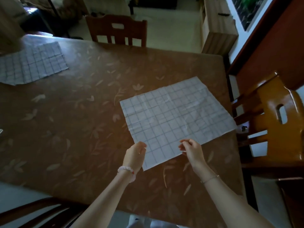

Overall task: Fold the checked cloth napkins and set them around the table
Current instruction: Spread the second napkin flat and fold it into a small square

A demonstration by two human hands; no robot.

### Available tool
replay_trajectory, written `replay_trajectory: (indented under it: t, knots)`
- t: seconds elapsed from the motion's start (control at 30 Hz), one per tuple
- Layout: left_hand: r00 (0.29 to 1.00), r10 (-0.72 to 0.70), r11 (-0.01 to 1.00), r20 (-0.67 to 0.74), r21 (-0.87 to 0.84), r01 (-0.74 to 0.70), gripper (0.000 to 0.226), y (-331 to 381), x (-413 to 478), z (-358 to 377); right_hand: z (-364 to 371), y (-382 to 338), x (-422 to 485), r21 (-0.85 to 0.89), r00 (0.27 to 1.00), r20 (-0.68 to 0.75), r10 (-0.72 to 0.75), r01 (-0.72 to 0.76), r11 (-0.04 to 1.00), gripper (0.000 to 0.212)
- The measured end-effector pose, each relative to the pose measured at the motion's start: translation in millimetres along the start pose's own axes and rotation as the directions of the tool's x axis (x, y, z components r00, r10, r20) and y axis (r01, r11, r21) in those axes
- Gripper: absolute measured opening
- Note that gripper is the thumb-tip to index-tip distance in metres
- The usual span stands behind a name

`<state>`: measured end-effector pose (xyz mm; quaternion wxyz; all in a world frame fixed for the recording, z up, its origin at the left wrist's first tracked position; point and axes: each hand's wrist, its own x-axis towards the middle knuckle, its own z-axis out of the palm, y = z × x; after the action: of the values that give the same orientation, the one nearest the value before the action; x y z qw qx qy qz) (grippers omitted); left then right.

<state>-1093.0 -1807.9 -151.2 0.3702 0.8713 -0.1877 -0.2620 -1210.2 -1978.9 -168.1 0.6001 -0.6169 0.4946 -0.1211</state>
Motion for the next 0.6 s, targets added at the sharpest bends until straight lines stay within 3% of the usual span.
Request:
replay_trajectory:
  t: [0.07, 0.1, 0.2, 0.27, 0.37, 0.47, 0.6]
  knots:
    - [0.981, 0.194, 0.941, 0.019, 0.280, -0.191, 0.032, -2.2, -2.2, 10.5, -8.5, 2.7, 6.9, -0.293, 0.994, -0.005, -0.110, 0.104, 0.950, 0.017]
    - [0.963, 0.258, 0.892, 0.071, 0.366, -0.266, 0.036, -3.1, -3.6, 15.0, -12.6, 5.3, 10.8, -0.454, 0.983, 0.007, -0.184, 0.168, 0.875, 0.020]
    - [0.936, 0.262, 0.780, 0.237, 0.520, -0.350, 0.046, -8.3, -4.8, 26.8, -22.6, 13.3, 24.1, -0.704, 0.936, 0.141, -0.323, 0.324, 0.632, 0.042]
    - [0.933, 0.198, 0.717, 0.300, 0.605, -0.346, 0.048, -14.5, -4.6, 30.3, -27.9, 19.4, 29.7, -0.777, 0.925, 0.243, -0.291, 0.365, 0.513, 0.052]
    - [0.937, 0.158, 0.627, 0.311, 0.702, -0.338, 0.050, -19.9, -4.1, 27.3, -33.8, 26.9, 28.9, -0.823, 0.939, 0.291, -0.183, 0.343, 0.453, 0.053]
    - [0.931, 0.197, 0.574, 0.307, 0.734, -0.363, 0.047, -20.7, -1.5, 22.0, -36.3, 29.3, 25.4, -0.858, 0.937, 0.304, -0.173, 0.348, 0.377, 0.054]
    - [0.922, 0.200, 0.514, 0.331, 0.766, -0.387, 0.048, -23.9, 8.6, 8.2, -27.7, 25.8, 18.5, -0.874, 0.940, 0.299, -0.164, 0.339, 0.348, 0.055]
